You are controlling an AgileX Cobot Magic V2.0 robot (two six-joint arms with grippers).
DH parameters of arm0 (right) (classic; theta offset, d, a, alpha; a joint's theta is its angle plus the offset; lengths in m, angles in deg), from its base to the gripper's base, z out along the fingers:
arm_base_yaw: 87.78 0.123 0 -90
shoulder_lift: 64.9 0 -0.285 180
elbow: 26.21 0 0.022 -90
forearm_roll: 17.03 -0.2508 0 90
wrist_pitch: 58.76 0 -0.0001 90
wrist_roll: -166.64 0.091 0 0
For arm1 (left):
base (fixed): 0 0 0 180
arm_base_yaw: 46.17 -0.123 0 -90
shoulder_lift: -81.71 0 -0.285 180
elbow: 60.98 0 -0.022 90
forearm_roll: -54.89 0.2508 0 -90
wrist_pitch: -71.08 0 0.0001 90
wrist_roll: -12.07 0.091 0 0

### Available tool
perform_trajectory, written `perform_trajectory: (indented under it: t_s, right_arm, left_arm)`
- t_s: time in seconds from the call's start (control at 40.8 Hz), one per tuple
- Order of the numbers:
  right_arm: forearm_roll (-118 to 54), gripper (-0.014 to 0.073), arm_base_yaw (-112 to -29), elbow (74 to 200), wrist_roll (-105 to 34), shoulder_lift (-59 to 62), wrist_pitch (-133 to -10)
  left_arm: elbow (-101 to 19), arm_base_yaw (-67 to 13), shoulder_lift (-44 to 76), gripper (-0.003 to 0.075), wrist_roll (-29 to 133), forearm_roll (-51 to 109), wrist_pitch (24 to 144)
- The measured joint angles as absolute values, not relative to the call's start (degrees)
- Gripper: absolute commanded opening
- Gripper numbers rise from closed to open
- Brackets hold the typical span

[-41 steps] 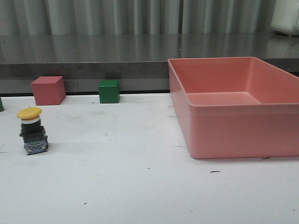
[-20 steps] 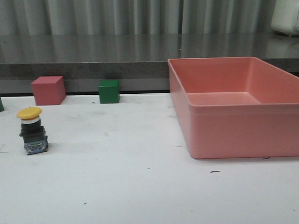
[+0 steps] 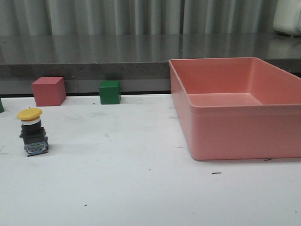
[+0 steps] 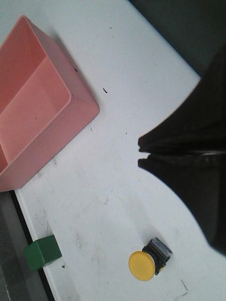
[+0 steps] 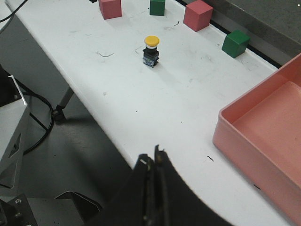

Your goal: Place and stand button with both arms

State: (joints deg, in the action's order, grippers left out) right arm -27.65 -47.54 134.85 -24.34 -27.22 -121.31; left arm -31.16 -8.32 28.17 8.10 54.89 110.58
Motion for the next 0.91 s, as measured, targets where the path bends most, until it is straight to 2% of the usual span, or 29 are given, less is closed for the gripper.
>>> perform_trajectory:
  t_s: [0.269,0.588,0.735,0.906]
  right_arm:
    - [-27.6,-0.0067,-47.5,134.9,-24.3,-27.2,-121.3]
    - [-27.6,-0.0067,-47.5,134.9,-24.3,-27.2,-121.4]
    - [-27.6,-0.0067,-47.5,134.9,-24.3,-27.2,-121.4]
    - [-27.6,-0.0067,-47.5,134.9,-24.3,-27.2,-121.4]
  left_arm:
    - [-29.4,-9.7,29.3,-0.0020,8.2,53.9,108.1]
    - [-10.5,-31.8,46.7,-0.0020,8.2,50.6,83.6]
    - [-0.2,-37.2,57.0,-0.0020,8.2,50.6,75.2]
    - [10.6,-42.4,66.6,-0.0020,8.2,50.3,73.0]
